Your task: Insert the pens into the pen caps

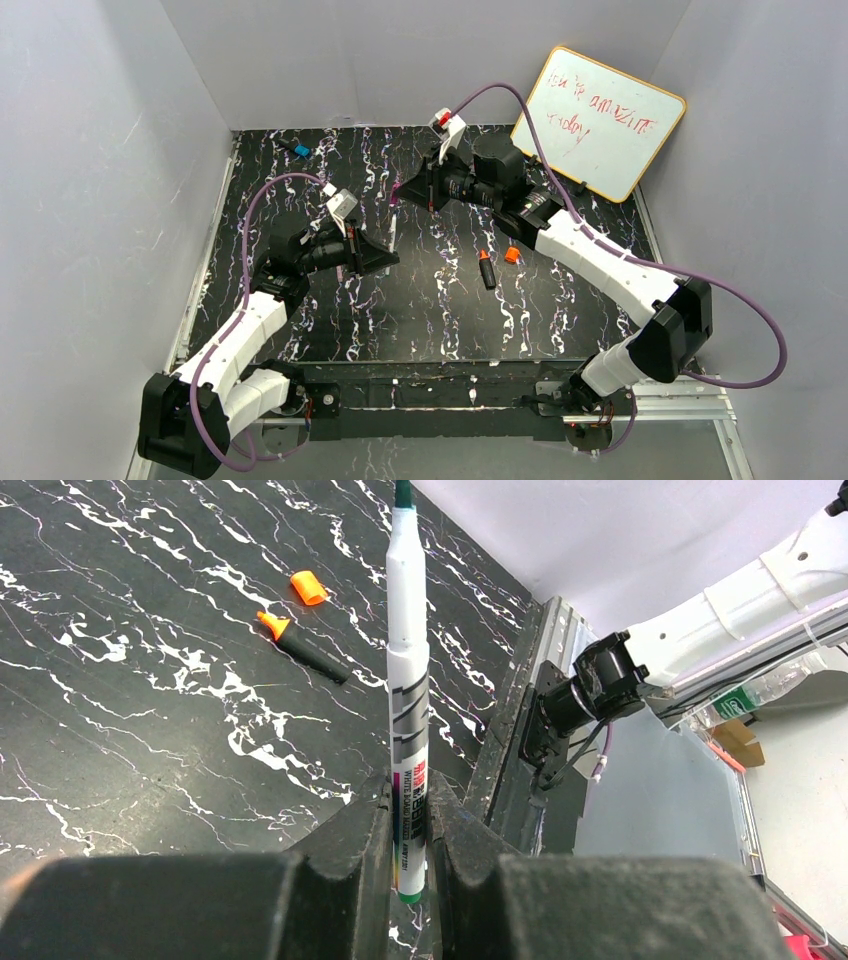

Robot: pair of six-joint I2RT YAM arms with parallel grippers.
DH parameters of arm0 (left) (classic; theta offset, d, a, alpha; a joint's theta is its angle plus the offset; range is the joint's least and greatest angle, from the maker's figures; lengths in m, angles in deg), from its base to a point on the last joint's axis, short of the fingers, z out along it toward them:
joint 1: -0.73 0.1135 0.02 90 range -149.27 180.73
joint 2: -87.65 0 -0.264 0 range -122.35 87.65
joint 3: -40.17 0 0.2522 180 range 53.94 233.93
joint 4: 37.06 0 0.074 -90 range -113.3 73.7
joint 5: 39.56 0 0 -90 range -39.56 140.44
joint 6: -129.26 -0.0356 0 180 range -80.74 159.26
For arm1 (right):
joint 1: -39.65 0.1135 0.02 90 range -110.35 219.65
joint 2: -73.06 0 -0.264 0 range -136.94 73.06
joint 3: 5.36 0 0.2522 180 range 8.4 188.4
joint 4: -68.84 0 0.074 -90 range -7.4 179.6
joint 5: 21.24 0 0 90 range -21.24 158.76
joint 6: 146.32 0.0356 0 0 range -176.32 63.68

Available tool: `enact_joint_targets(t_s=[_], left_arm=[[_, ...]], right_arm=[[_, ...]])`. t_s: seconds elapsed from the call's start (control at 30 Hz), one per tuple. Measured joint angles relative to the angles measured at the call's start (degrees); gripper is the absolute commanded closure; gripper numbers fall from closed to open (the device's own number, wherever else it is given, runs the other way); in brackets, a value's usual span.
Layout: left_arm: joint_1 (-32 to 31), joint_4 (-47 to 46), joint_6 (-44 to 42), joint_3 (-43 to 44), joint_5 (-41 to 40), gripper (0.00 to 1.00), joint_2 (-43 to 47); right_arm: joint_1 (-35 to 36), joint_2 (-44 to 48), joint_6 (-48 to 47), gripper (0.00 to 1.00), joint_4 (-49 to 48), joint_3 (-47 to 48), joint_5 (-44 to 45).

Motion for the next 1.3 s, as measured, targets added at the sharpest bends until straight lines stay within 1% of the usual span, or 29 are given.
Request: enact_joint_targets(t_s=[0.7,1.3], left_arm=[[0.0,1.2,-0.9,0.0,-0.3,1.00,0.0],[0.0,1.6,-1.0,0.0,-0.4,1.00,0.0]], right_arm=[[0.0,-0.7,-0.3,0.88,6.8,3.1,-3.7],[0.0,-1.0,-0.3,0.88,7.0,3.1,-4.5]])
